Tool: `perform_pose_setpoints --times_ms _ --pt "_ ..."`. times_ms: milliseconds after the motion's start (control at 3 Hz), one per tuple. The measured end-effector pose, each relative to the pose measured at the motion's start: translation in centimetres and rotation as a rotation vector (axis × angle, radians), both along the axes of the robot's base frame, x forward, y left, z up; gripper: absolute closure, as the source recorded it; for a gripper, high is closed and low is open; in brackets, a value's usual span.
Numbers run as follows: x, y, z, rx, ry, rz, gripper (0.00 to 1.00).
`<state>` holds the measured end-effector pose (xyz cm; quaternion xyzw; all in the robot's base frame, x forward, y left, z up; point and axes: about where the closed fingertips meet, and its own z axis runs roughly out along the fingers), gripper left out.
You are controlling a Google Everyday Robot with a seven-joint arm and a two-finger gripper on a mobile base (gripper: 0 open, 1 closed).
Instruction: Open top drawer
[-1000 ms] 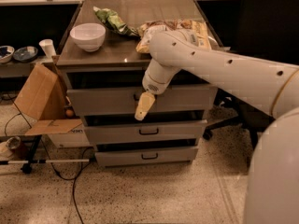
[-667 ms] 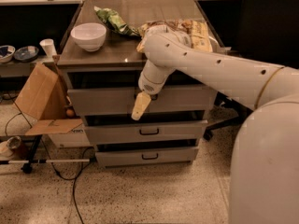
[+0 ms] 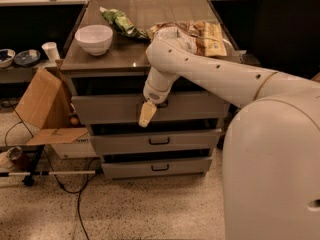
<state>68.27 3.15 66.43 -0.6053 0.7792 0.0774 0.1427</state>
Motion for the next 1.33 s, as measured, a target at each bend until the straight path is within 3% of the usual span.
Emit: perform_pose_setpoints --times_ms 333,667,1000,1333 --pt "-0.7 -1.1 0.0 0.002 0.011 -0.004 0.47" --pt "-0.7 -1.1 0.8 0.002 0.011 -0.004 0.38" --pt "-0.7 -1.1 1.4 0.002 0.012 -0.004 0.19" --pt "-4.4 -4.3 2.0 -0.012 0.054 0.049 0.0"
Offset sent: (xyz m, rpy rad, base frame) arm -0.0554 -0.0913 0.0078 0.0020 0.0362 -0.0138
